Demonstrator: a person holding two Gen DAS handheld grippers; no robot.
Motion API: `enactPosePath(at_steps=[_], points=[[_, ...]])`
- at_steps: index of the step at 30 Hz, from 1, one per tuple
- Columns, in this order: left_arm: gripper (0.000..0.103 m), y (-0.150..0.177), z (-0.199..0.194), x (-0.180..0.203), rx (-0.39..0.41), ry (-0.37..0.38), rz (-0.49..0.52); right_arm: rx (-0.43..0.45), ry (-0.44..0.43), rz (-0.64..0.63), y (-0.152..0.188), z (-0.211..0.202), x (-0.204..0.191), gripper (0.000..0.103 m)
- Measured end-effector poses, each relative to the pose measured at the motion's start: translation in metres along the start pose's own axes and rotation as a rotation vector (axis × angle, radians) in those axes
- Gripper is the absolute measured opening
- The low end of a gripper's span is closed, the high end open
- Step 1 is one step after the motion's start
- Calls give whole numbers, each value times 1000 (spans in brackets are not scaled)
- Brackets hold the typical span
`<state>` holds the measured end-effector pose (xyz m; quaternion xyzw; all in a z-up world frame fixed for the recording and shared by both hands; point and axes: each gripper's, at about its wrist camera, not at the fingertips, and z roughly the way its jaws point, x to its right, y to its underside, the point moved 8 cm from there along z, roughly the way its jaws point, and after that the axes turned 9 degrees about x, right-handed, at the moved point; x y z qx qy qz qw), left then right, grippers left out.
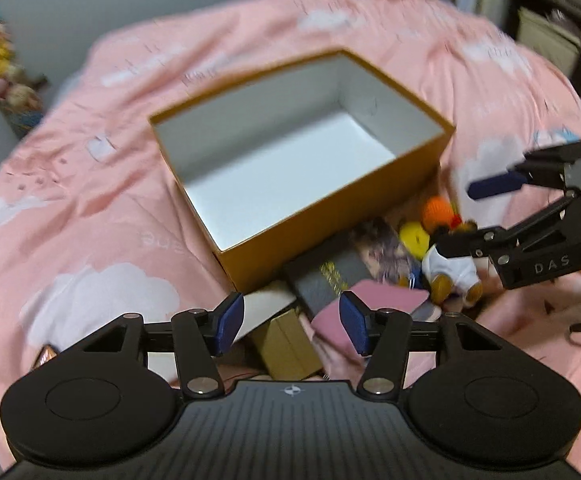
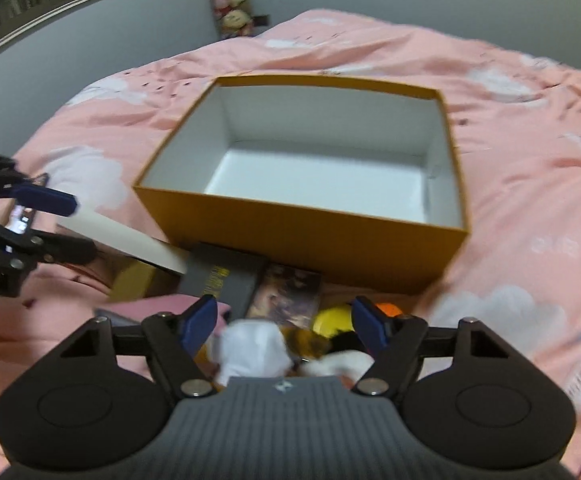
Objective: Organize objects
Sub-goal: 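Grasp the white cylinder with the left tool and lift it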
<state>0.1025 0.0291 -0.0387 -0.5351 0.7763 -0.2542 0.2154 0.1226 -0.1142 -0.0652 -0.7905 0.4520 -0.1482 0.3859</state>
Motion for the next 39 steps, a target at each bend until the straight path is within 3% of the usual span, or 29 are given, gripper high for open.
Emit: enactPosePath(at_steps=[5,9,14,19,24,29,31,39], points=[[68,-9,29,-28,-193,27,57,-52,-82,-35,-14,19,-16,73],[68,-3,53,-27,-322,31,182,-101,-129,-75,-15,38,-29,73],[68,12,74,-13,-424,32,351,-169,-181,-62,-15,64,-36,66],[68,34,91,-10,-526,22,481,-187,-198,-54,-18,81,-37,66],[56,41,105,-14,-607,8,561,-204,-212,-60,-16,92,-39,66],[38,49,104,-14,-621,-1,626,-217,-242,-56,-15,93,-41,66],[37,47,98,-17,-598,-9,625,-218,-265,-47,-16,90,-42,66],[36,45,47,-41,-474,-13,427,-272,-380,37,-19,96,-69,64]])
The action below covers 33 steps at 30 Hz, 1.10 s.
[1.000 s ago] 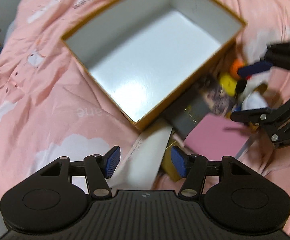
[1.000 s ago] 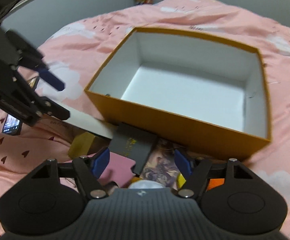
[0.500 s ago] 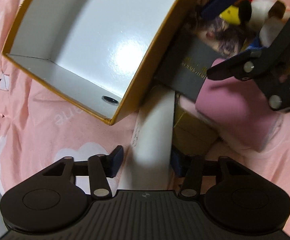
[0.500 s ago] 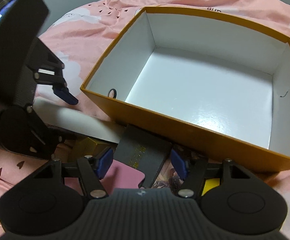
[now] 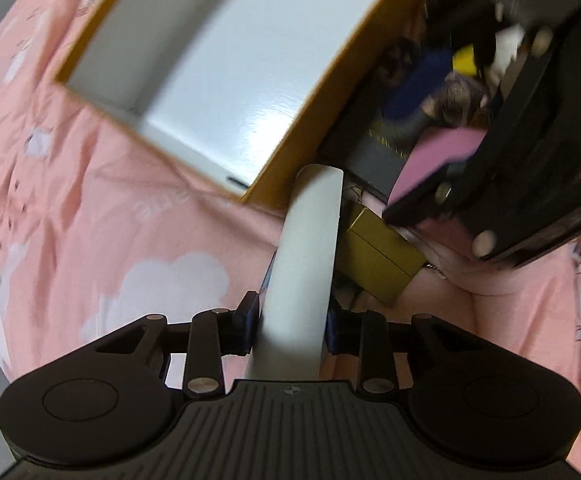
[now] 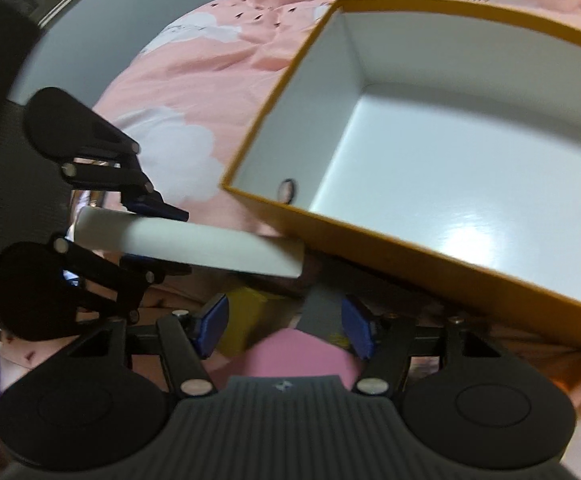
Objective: Organize objects
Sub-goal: 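Grasp the white cylinder with the left tool and lift it, then grasp the small gold cube with the right tool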
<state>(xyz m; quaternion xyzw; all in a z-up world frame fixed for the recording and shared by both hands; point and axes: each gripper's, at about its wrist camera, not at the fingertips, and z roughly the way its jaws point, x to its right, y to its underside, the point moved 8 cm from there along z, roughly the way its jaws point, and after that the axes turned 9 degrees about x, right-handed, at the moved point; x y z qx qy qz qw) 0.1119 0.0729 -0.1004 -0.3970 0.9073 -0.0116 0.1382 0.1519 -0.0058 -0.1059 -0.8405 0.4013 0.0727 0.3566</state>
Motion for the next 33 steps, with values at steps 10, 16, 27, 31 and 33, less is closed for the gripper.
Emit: enactPosePath(at_steps=[10,16,27,31,33], points=[[32,47,-58,-12,237,73,-333,-100,-31,91,5,40,-21,62],[32,35,-94,-37,355,26,-504,-142,-2,120,9,57,-23,62],[32,10,-95,-60,554,34,-657,-182,85,130,12,77,-22,61],[32,2,-89,-60,573,36,-664,-170,72,142,13,73,-21,60],[32,-1,-88,-60,581,33,-662,-161,59,138,13,66,-22,56]])
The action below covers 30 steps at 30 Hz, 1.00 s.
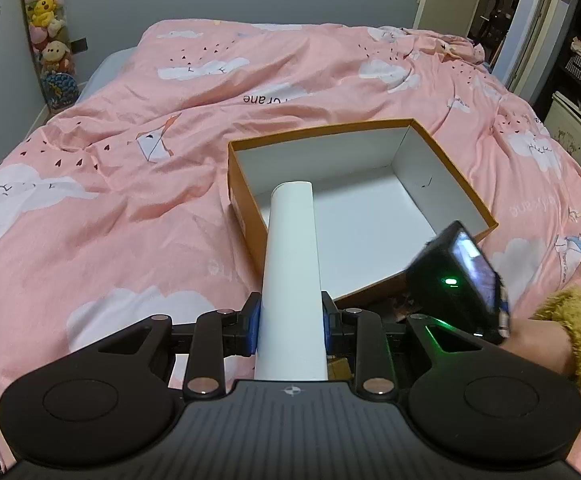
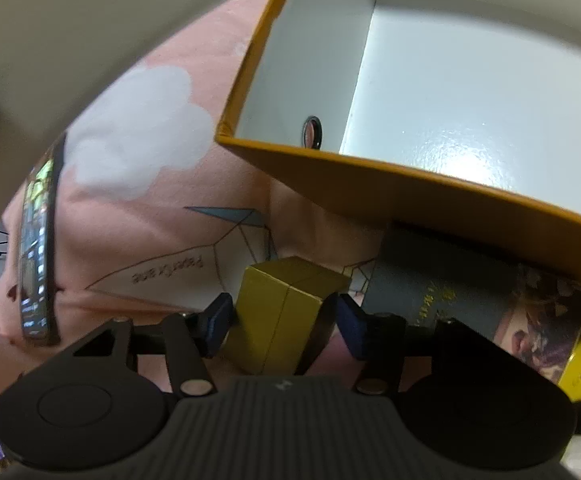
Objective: Organize objects
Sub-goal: 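Grasp the small gold cube with the right tool, then drop the white cylinder into the box with the left tool while the right tool carries the cube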
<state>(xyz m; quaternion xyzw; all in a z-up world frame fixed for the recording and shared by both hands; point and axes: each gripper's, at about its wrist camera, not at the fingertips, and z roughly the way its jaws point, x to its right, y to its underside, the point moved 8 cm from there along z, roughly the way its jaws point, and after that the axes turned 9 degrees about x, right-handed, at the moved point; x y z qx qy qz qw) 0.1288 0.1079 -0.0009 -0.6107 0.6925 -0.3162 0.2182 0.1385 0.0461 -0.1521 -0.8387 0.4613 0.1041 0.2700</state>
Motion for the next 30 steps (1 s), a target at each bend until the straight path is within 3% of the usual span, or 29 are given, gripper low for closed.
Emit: enactPosePath(at_steps=[6,13,21,26,30], points=[[32,-12,4,10,29,1,27,95,-53,-44,-8,-57,-5,53],[32,-36,20,29,75,-2,59,246,-45,-39,-31,-145,15,50],[32,-55,58,59,112,-56,104,414,43,-17,-76,-192,57,50],[32,-48,105,75,98,-191,185,465,128,33,-101,-183,94,50],[32,-34,141,81,67,-333,295,436,139,81,-110,-156,121,50]])
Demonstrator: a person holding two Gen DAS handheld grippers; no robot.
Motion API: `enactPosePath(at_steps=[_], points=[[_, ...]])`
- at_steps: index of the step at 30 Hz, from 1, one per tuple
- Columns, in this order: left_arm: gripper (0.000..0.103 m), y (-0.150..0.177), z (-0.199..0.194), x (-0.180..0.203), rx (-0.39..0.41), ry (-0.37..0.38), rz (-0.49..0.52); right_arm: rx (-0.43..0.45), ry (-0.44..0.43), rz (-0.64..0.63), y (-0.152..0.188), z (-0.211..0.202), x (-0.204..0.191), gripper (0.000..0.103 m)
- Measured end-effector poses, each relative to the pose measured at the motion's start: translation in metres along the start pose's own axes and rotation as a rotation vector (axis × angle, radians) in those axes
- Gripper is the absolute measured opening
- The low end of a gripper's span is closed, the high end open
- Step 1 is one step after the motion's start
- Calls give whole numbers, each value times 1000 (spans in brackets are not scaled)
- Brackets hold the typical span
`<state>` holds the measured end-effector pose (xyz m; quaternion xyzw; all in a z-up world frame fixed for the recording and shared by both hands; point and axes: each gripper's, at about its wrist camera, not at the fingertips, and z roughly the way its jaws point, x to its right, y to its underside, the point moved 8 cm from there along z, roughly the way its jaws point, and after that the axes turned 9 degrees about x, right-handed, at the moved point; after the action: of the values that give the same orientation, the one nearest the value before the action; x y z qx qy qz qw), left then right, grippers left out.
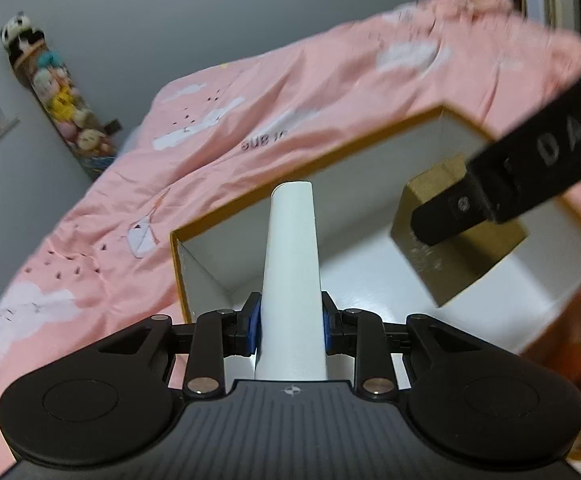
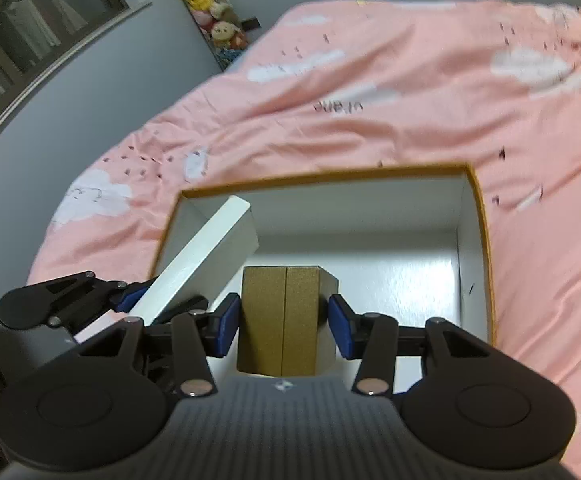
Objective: Organize objects
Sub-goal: 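Drop the white cylinder into the box with the left tool while the right tool carries the cube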
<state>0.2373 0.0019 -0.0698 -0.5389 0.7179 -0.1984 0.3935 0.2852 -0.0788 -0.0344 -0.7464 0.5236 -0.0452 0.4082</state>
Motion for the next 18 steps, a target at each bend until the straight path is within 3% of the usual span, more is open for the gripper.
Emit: enactPosePath(at_steps=[6,13,18], points=[[32,17,38,11,-95,-98,102,-53,38,32,15,27,21,50],[32,33,55,14,-187,-132,154,-90,43,45,21,49,26,50],[32,39,56,13,-236,-110,120,-115,41,53,25,59,28,50]])
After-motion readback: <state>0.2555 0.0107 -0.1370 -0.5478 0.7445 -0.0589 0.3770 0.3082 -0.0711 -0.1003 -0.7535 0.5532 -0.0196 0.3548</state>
